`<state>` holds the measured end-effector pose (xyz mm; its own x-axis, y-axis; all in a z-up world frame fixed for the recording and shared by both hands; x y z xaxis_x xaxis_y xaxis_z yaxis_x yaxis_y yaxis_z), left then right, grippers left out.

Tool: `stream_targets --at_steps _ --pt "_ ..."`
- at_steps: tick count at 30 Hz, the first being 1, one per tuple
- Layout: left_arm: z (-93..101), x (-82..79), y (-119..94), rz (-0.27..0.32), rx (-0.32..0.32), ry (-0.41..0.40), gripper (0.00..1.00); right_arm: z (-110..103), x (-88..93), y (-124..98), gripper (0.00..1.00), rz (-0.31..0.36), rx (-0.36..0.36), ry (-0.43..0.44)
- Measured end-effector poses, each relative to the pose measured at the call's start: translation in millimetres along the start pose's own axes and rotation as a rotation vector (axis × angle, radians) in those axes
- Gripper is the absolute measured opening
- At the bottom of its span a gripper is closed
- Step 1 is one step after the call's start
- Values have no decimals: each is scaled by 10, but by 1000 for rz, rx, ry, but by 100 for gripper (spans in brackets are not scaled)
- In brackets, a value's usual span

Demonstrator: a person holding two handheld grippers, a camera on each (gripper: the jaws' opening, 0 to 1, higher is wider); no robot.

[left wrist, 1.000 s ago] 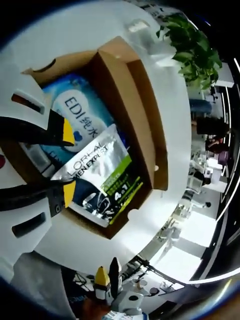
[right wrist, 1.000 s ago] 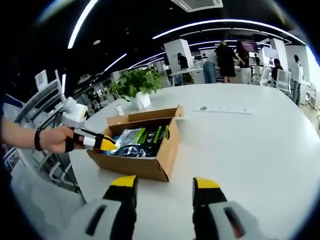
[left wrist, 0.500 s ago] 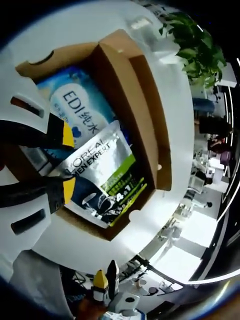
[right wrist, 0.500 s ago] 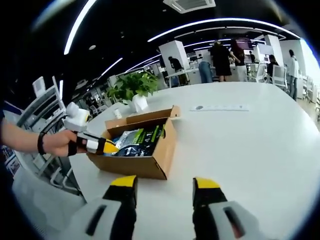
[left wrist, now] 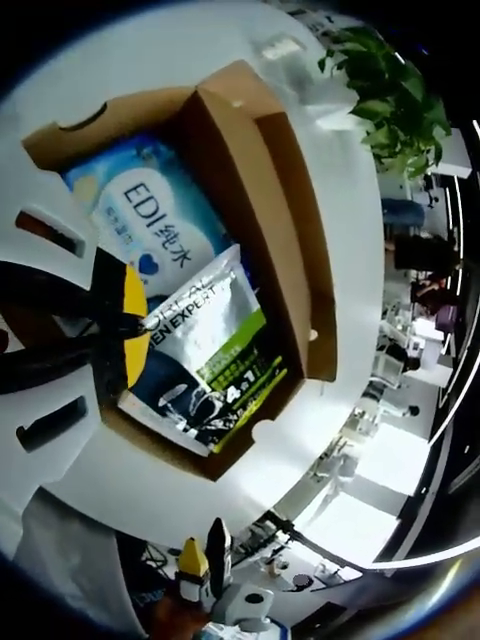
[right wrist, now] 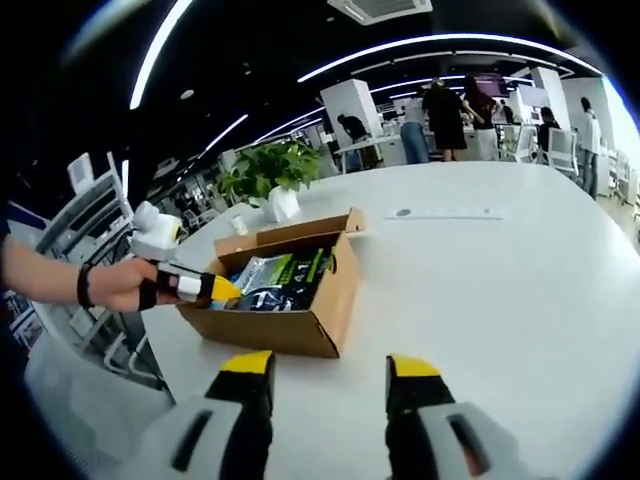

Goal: Operate the shoe box by opening the lid, removing the specified soft item, and placing it in the target area until the item is outside and the box remains undamaged.

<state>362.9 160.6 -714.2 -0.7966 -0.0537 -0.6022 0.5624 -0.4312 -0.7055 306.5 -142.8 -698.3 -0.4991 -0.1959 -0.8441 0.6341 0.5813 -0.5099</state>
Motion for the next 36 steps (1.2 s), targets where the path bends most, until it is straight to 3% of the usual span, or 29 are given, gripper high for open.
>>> stream_targets --at_steps 20,36 --pt "-185 21 -87 1 -22 -9 1 -188 -292 370 41 7 -77 -41" --pt "-331 128 -147 -12 -36 -6 2 -366 -383 722 41 -11 -141 -52"
Point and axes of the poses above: the point that each gripper's makers call its tool centre point, and the gripper's own axes: y roughly forward along the fingers, z roughly to its right, x roughly out of its underside, the point moved 9 cm from there along -y, roughly backward along the fingers, and after that the axes turned 11 degrees about -y, right-handed, at the moved point
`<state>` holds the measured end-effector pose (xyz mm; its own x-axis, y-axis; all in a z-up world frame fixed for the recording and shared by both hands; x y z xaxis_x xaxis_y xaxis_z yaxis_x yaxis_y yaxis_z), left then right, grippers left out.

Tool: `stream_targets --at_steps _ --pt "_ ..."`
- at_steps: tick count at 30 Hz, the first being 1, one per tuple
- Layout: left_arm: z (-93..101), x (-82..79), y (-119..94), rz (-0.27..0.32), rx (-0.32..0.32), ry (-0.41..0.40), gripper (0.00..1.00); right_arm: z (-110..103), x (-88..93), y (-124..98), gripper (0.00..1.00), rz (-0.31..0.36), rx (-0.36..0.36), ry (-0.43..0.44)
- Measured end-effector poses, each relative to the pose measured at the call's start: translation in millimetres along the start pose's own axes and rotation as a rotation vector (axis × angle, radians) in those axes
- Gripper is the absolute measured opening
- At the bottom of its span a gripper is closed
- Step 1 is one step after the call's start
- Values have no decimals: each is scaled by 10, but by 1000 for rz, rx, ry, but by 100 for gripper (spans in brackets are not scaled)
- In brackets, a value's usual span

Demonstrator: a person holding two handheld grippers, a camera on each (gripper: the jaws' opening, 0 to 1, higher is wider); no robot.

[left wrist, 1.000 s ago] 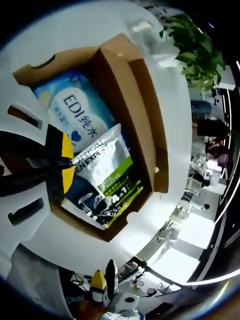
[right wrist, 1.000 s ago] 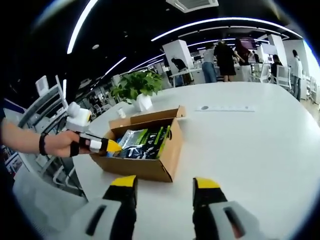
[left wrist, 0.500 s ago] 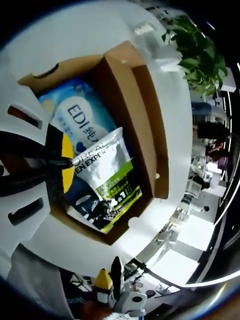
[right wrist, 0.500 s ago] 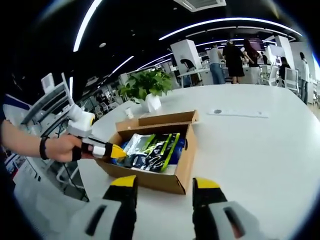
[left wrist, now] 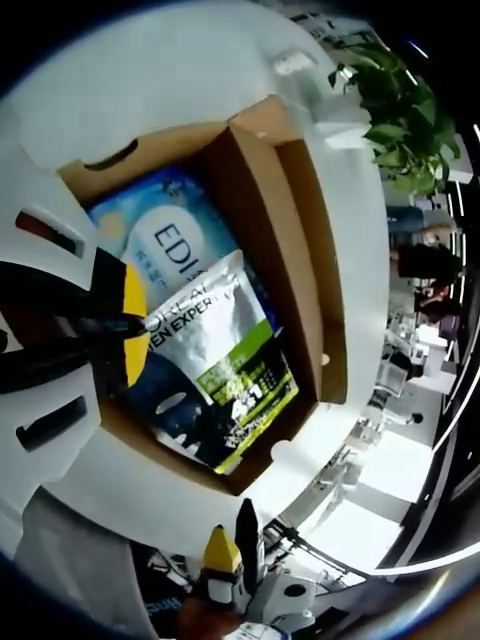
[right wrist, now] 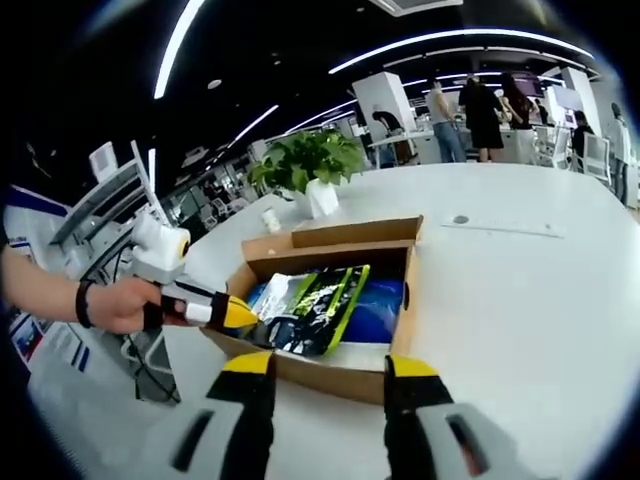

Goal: Operate the shoe box by opening the lid, removing the specified soft item, and placing it in the target area until the item is outside and the box remains undamaged.

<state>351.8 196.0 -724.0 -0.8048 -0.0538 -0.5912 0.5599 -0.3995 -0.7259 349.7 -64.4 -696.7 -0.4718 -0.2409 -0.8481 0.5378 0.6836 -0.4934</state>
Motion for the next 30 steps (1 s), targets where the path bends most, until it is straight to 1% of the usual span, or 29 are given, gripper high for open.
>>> stream_targets --at_steps 7,11,14,18,24,30 --pt "-40 12 -17 -1 -5 -3 2 -31 -68 149 40 -1 -21 -1" --pt "-40 19 -14 -2 -5 -2 2 -26 -76 241 40 -7 -30 6" --pt "-50 19 1 -3 -4 4 2 -34 -79 289 40 -9 -42 28" --pt "-56 21 -1 2 2 -7 2 -45 -102 343 40 -14 -48 26" --pt "-52 23 -2 2 4 -4 2 -28 -109 448 40 -16 -57 36" --pt "-55 23 1 1 7 -3 2 -22 -76 532 40 -26 -65 44"
Point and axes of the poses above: the point that each gripper's makers call its tool centre point, and the gripper's own axes: y roughly forward along the fingers, z roughly to its right, x roughly out of its underside, the point moved 9 cm from there along -y, roughly backward along the fingers, and after that the axes turned 11 degrees about -y, right-handed, at the moved point
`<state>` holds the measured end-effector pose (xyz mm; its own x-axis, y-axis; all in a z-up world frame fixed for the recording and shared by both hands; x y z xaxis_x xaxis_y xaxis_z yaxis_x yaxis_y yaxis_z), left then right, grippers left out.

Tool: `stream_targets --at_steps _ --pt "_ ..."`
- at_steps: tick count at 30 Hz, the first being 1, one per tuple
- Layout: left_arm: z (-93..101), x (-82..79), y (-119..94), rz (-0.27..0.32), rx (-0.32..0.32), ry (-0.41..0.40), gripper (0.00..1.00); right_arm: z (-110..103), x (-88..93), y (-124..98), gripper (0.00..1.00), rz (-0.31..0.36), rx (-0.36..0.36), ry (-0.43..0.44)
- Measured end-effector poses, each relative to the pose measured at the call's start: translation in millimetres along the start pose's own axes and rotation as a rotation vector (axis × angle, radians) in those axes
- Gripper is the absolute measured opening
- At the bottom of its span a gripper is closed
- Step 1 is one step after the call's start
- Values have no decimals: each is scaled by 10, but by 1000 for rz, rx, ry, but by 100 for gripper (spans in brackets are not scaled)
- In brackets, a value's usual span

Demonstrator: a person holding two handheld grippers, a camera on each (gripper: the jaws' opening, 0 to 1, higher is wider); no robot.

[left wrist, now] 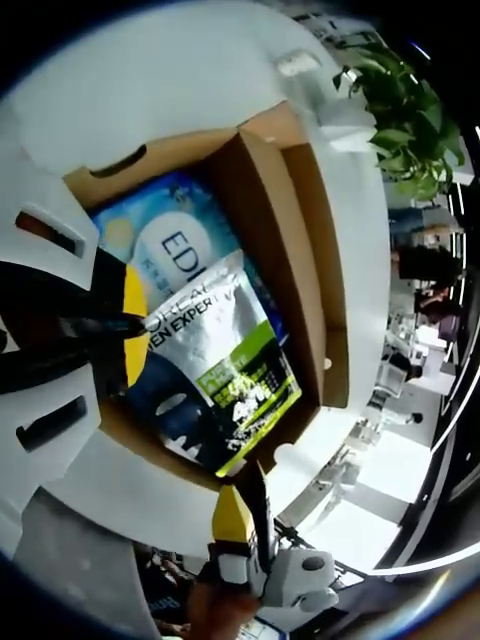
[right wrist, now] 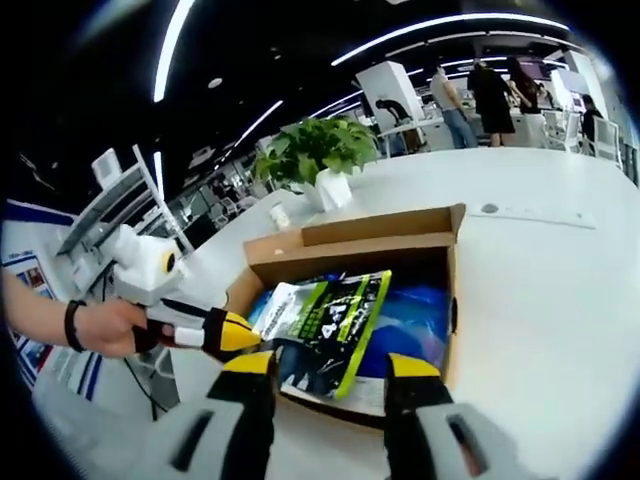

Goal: Operate the shoe box by opening the lid, removing the specified soft item, and placing it in the target area until the item is outside and the box remains undamaged.

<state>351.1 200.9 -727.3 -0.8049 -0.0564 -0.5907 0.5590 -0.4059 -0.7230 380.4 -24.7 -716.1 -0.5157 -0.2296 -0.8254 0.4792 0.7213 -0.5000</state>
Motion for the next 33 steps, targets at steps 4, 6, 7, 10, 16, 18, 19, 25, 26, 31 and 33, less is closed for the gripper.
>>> stream_targets --at_steps 4,6,7,10,16,18,19,25,26,31,33 --pt "-2 2 0 -1 2 1 2 -1 22 54 40 -7 -6 9" --pt "1 5 -4 0 2 1 1 -9 26 80 40 -8 -11 16" --pt "3 7 -6 0 2 2 1 -14 28 89 39 -9 -12 18" --pt "5 10 -7 3 3 2 1 -3 37 128 38 -10 -14 28" --pt "-2 10 -3 3 5 1 1 3 37 166 31 -3 -13 42" --pt "-2 11 -1 3 4 4 1 0 33 177 26 1 -14 52" --pt "-2 11 0 3 3 4 1 2 33 185 25 2 -14 52" --pt "2 12 -6 3 2 7 1 29 43 183 17 2 8 51" --pt "1 11 -5 3 1 8 1 34 44 180 15 0 10 49" --pt "1 10 -2 2 -2 13 1 52 50 168 9 2 18 45" --pt "2 8 -3 3 -3 12 1 55 56 164 7 6 18 52"
Point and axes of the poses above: the point that each gripper's makers call its tool centre point, and the gripper's own axes: y roughly forward along the fingers, z roughly to its right, x roughly out of its underside, the point moved 9 cm from there along -y, roughly backward along the fingers, and after that the axes turned 11 degrees about -y, right-handed, at the moved point
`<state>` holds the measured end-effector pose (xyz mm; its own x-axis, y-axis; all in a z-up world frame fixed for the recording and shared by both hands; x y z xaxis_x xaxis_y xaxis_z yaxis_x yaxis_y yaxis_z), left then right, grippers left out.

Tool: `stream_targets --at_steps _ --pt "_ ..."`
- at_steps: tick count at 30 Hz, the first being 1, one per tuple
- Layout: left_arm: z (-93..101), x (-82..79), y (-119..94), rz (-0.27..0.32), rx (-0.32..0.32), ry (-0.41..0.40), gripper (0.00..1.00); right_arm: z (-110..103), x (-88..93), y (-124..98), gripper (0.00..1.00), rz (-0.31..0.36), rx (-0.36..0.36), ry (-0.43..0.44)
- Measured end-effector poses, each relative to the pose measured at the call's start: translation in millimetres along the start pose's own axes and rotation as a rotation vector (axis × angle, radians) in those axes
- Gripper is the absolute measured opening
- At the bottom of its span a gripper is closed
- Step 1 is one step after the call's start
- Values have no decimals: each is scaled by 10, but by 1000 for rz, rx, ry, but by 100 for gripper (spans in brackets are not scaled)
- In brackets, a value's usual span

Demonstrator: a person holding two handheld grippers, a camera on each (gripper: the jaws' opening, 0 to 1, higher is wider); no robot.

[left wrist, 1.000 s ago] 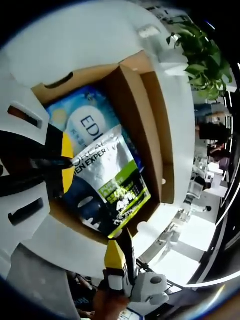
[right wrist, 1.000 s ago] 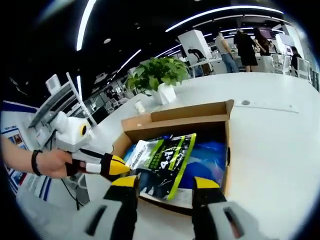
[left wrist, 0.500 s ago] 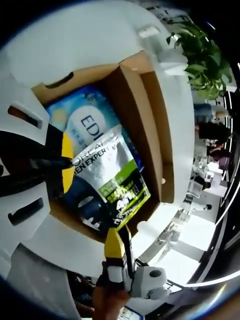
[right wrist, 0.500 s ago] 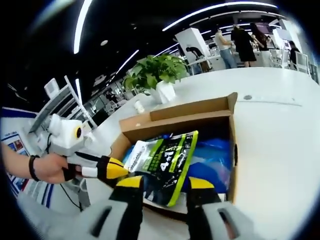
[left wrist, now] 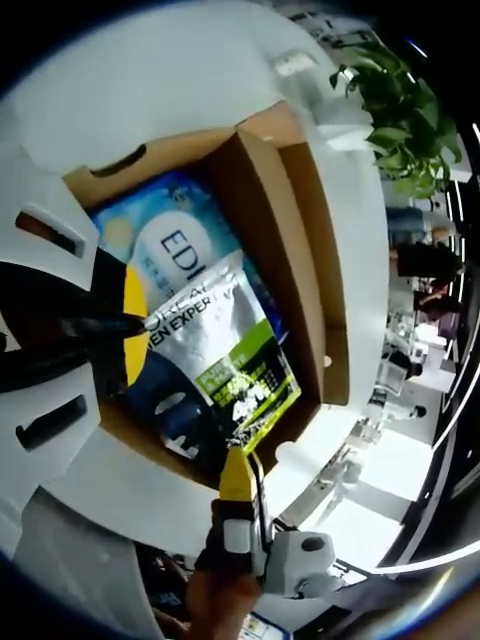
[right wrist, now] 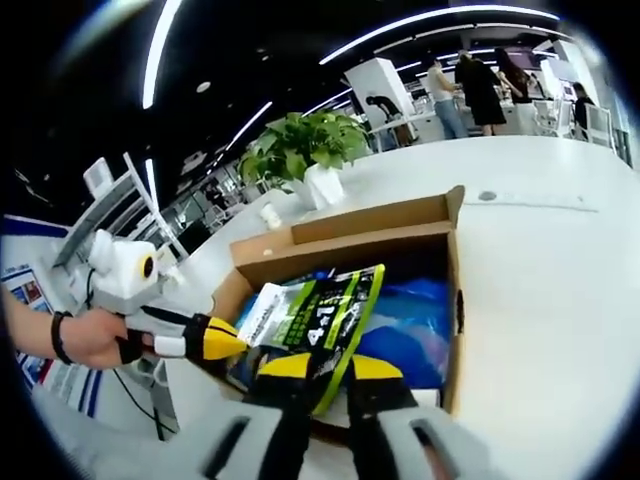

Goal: Operate the shoe box by opening the lid, removing the specified soft item, and placing it in the target area until the item is outside and the box remains undamaged.

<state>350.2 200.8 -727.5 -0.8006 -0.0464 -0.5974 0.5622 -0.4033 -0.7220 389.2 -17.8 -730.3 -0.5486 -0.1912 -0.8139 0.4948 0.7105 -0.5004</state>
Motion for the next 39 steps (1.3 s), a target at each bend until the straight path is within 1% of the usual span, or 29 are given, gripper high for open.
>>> stream_targets --at_steps 3,5,16,24,31,39 --pt "0 -5 -3 1 -2 -2 1 4 2 -5 3 5 3 -3" --pt "4 -12 -10 7 -3 -4 0 7 -3 -6 1 7 2 -3" --pt "40 -45 -30 23 2 1 0 4 -35 -36 0 9 7 -5" --pt "98 -123 -55 42 8 11 0 29 -109 -106 0 37 16 -7" --pt "174 -185 -78 59 13 20 0 49 -157 -183 0 53 19 -17" --pt "307 -270 -83 70 24 43 0 129 -197 -306 0 70 29 -22"
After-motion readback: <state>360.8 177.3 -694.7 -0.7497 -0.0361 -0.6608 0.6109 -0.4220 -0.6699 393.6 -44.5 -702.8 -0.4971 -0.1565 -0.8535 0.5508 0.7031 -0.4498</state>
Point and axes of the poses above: the point that each gripper's makers call its tool centre point, and the gripper's own axes: y roughly forward along the fingers, z roughly to its right, x roughly out of its underside, the point moved 9 cm from there along -y, roughly backward along the fingers, and after that the axes turned 11 degrees about -y, right-handed, at the moved point
